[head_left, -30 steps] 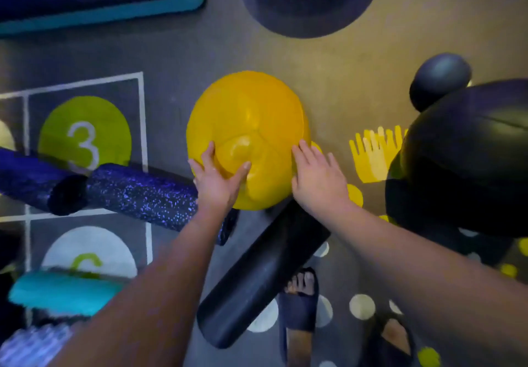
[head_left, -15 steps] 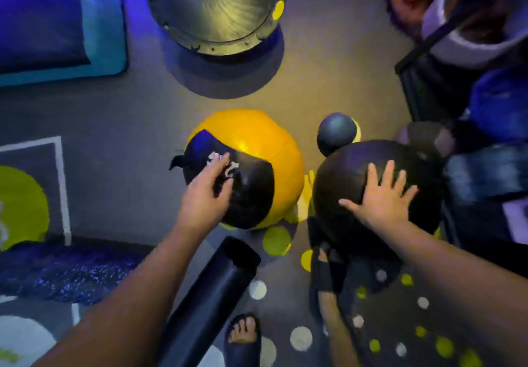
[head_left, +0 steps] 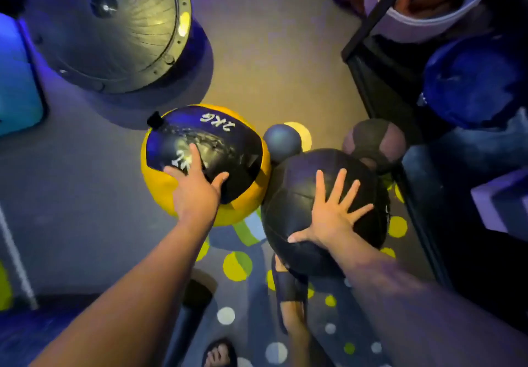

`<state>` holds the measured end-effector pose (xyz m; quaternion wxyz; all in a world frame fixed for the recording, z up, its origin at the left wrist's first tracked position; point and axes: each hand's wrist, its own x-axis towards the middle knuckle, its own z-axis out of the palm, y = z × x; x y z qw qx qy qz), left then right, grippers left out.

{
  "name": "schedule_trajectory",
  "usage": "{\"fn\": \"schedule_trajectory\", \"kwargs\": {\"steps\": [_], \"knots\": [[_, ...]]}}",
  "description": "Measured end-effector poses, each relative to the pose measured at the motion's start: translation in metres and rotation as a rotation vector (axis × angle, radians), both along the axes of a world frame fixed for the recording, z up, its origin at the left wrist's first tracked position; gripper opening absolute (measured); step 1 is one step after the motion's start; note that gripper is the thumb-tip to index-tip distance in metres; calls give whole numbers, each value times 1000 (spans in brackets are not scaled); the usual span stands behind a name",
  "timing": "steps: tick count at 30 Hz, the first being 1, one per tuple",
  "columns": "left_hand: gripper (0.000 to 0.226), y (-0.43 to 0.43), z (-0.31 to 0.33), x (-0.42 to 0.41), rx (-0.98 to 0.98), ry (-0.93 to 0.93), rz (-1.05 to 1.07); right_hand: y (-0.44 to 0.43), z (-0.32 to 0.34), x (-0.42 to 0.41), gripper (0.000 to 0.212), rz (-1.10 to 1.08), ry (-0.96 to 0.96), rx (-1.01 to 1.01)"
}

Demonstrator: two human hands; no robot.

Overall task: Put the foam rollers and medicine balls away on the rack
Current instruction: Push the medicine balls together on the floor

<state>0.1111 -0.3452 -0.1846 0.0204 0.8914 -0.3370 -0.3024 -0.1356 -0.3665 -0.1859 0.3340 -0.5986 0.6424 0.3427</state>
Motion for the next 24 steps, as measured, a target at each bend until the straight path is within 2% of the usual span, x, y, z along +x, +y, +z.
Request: {"fn": "schedule_trajectory", "kwargs": {"steps": [3,6,16,21,24], "knots": [[95,-49,-5,-12,71,-113,-187,-11,-2,-2,169,1,-35,29],[95,-71,-8,-13,115,-173,-279,-16,-3,-1,167,3,-48,31],[94,-70,-33,-23,227,-235,-235,-6,-13,4,166,-18,-54,-17],[90,-63,-34,-25,192,-243,-219,-2,-14,3,163,-2,-63,-67],[81,-45,-28,-28,93,-243,-215,8,-16,3,165,20,-45,-130]]}}
